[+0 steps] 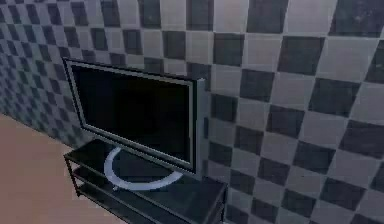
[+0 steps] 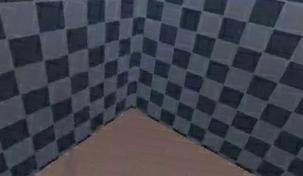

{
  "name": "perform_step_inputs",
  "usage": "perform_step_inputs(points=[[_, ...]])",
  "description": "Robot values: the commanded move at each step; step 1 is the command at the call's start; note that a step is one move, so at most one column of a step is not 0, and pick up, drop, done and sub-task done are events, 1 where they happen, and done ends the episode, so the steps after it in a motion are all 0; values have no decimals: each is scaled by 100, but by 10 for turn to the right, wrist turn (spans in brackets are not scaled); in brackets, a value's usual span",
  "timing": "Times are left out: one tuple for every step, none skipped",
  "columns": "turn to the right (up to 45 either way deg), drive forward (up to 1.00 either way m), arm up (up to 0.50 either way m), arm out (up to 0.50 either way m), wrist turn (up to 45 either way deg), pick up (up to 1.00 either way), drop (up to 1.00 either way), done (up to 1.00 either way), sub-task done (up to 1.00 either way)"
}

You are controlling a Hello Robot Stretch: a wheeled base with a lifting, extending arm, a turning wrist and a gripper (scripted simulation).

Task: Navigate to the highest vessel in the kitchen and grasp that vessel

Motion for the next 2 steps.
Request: perform_step_inputs(points=[[-450,0,0,0,0,0,0,0,0],[-390,0,0,0,0,0,0,0,0]])
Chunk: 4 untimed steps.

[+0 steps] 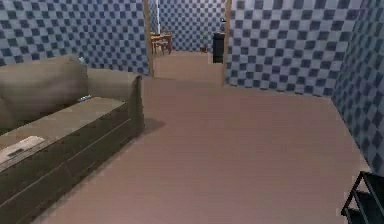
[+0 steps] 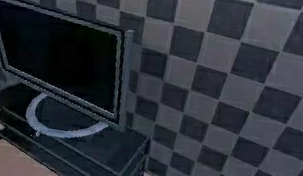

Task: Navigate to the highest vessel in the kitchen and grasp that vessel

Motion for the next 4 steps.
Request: perform_step_inputs(points=[[0,100,0,0,0,0,0,0,0],[0,100,0,0,0,0,0,0,0],[0,55,0,0,0,0,0,0,0],[0,100,0,0,0,0,0,0,0]])
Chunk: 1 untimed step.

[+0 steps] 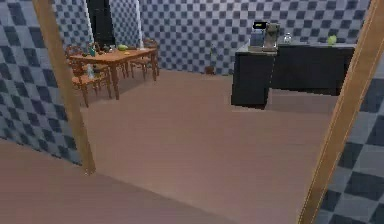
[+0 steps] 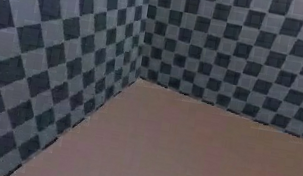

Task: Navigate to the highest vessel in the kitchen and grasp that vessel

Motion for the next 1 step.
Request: perform_step_inputs(points=[[0,100,0,0,0,0,0,0,0]])
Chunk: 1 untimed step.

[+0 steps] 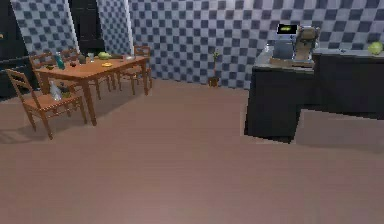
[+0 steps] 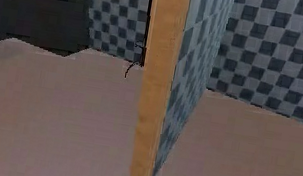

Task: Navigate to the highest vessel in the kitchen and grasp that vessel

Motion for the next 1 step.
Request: perform_step_inputs(points=[[-30,0,0,0,0,0,0,0,0]])
